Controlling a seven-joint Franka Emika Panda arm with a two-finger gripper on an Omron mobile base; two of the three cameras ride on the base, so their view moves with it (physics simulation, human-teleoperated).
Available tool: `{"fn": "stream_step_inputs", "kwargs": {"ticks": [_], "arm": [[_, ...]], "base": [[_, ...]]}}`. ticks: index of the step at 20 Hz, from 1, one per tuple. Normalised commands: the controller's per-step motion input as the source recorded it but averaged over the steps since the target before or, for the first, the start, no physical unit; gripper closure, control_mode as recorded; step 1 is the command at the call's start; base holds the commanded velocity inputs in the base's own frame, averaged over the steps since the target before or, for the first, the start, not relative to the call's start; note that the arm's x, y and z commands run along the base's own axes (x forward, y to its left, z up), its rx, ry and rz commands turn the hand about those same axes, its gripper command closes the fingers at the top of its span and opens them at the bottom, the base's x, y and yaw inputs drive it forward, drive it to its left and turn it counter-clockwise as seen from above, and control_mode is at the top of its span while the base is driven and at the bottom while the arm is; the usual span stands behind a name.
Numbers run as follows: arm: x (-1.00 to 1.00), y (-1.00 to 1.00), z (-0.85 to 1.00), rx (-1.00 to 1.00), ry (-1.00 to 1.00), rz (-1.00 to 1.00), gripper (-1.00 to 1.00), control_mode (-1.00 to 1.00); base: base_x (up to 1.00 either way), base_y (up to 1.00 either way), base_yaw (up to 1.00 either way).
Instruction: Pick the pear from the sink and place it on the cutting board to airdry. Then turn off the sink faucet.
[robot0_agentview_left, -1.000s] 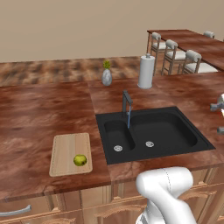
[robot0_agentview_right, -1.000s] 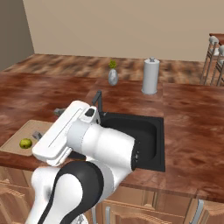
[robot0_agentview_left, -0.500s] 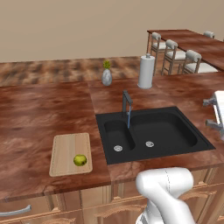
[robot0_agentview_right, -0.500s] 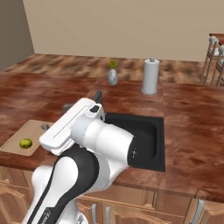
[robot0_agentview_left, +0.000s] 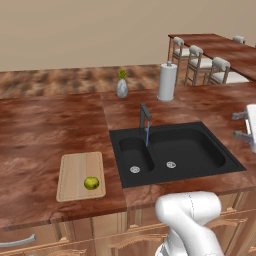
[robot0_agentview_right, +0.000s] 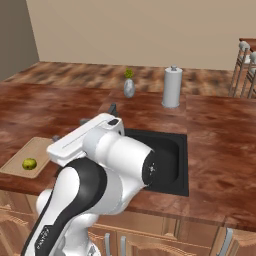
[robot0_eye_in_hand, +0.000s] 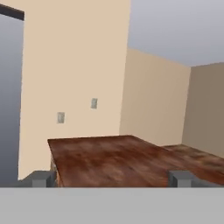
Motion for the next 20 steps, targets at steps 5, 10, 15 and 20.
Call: {"fn": "stream_step_inputs", "kwargs": {"ticks": [5, 10, 15, 20], "arm": [[0.17, 0.0, -0.21, -0.05, 0.07, 0.07, -1.0, -1.0], [0.13, 0.0, -0.31, -0.05, 0.04, 0.09, -1.0, -1.0], [0.02, 0.0, -0.24, -0.01, 0.01, 0.02, -1.0, -1.0], [0.04, 0.0, -0.19, 0.0, 0.02, 0.0, -1.0, -1.0]], "base": [[0.0, 0.0, 0.0], [0.0, 0.0, 0.0], [0.0, 0.0, 0.0], [0.0, 0.0, 0.0]]}}
